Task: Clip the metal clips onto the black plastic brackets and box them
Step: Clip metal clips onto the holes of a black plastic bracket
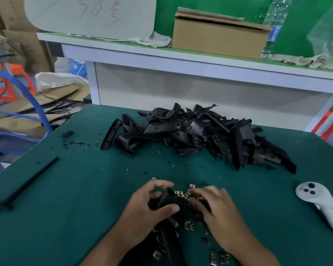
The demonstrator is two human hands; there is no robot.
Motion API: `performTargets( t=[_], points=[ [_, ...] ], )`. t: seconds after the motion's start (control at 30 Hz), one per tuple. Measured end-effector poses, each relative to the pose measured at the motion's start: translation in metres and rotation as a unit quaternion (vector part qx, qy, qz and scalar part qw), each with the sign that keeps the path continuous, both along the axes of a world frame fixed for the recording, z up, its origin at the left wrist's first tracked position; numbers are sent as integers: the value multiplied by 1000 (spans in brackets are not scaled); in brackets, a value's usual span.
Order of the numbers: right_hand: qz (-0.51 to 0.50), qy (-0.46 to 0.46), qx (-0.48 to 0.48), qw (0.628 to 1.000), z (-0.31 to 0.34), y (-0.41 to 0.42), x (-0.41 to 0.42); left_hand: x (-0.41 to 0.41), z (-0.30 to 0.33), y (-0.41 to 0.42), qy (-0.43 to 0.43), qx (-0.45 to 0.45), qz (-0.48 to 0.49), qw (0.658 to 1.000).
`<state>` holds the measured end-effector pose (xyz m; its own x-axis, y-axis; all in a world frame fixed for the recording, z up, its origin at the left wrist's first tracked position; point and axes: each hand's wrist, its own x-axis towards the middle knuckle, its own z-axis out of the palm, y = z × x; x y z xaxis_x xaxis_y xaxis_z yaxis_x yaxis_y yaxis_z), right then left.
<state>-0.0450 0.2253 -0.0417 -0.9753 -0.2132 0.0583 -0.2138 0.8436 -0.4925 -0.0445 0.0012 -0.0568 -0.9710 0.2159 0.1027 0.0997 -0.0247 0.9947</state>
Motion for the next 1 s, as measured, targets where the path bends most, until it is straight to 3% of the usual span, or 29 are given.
performTargets(
  t=[0.07, 0.47, 0.6, 0.67, 0.83, 0.9, 1.0],
  points=[
    [21, 14, 45, 999, -6, 3, -4, 0, -1, 0, 22, -33, -24, 999],
    [28, 100, 29, 994, -6, 6, 0, 0, 1, 2, 49, -57, -16, 997],
    [-29, 139, -96, 985, 1, 2, 4, 1, -1, 1, 30, -44, -30, 998],
    [-58, 95, -208, 972, 6, 1, 7, 1, -2, 1, 29, -44, -36, 998],
    [-82, -115, -461, 876, 9, -3, 10, 0, -5, 2, 37, -62, -38, 997],
    [-88, -144, -518, 839, 8, -3, 9, 0, -7, 3, 35, -73, -40, 996],
    [-87, -158, -550, 815, 9, -1, 7, 0, -7, 4, 38, -66, -45, 996]
  ],
)
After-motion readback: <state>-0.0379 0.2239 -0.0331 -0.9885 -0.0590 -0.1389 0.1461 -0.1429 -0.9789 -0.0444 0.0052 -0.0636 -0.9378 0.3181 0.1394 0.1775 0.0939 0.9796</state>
